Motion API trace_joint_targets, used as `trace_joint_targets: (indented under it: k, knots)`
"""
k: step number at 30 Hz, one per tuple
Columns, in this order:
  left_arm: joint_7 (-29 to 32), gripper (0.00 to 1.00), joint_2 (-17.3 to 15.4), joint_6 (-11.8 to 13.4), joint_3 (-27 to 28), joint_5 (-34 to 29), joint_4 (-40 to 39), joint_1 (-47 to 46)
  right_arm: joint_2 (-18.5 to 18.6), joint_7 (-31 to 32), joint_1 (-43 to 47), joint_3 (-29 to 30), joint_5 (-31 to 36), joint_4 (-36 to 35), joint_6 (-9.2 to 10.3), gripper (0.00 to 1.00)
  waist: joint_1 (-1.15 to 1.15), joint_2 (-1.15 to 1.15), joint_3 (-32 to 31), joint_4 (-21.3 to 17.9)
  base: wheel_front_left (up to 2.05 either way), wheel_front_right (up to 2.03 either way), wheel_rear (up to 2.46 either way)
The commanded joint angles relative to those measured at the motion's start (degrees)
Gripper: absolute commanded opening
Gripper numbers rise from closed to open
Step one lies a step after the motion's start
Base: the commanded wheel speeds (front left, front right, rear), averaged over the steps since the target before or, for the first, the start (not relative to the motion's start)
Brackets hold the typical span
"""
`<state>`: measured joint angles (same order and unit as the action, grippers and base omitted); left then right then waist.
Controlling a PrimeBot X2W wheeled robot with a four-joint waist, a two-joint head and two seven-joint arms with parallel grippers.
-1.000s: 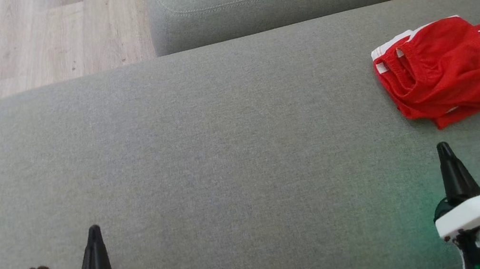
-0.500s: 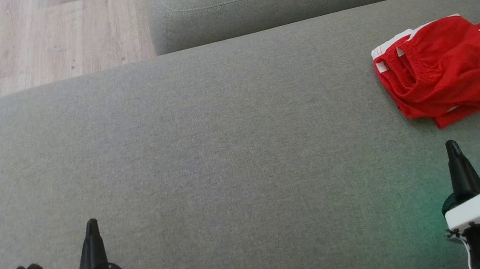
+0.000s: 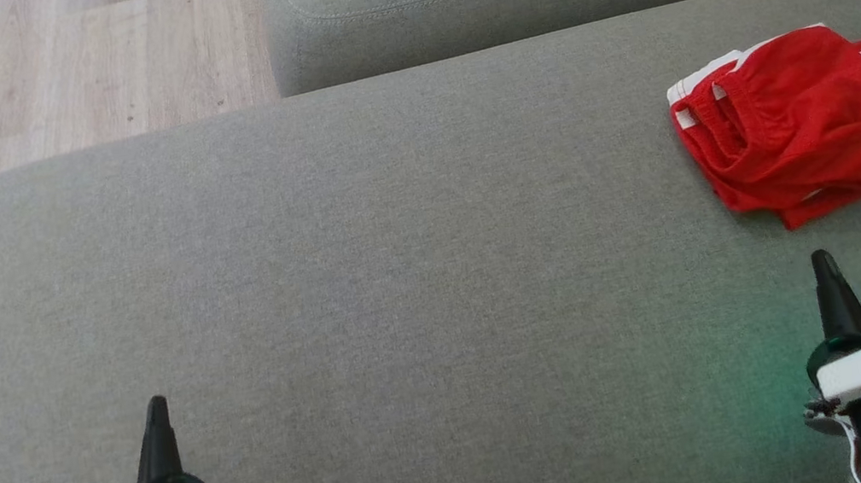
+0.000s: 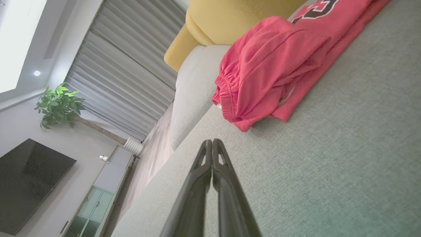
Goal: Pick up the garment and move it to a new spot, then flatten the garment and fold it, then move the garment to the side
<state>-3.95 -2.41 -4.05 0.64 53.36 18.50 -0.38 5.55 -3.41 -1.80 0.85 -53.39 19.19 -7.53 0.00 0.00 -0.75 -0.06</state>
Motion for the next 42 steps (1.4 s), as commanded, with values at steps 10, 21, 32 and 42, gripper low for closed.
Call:
trace_joint_targets:
  k: [10, 21, 32, 42]
  knots:
    - [1.98, 0.00, -0.38, -1.05, 2.08, 7.27, -2.62, -3.92, -0.51, 2.07, -3.60, 0.89, -7.35, -2.77, 0.03, 0.00, 0.00, 0.00, 0.16, 0.01, 0.00, 0.00, 0.00]
    - [3.84, 0.00, -0.40, -1.57, 2.91, 14.17, -3.02, -4.34, -0.98, 3.79, -3.77, 1.94, -14.23, -3.29, 0.03, 0.00, 0.00, 0.00, 0.33, 0.02, 0.00, 0.00, 0.00]
    - [5.85, 0.00, -0.42, -2.14, 3.82, 21.69, -3.45, -4.79, -1.50, 5.66, -3.96, 3.09, -21.72, -3.86, 0.03, 0.00, 0.00, 0.00, 0.51, 0.03, 0.00, 0.00, 0.00]
    - [7.37, 0.00, -0.44, -2.57, 4.51, 27.34, -3.77, -5.13, -1.89, 7.07, -4.10, 3.95, -27.35, -4.29, 0.04, 0.00, 0.00, 0.00, 0.65, 0.04, 0.00, 0.00, 0.00]
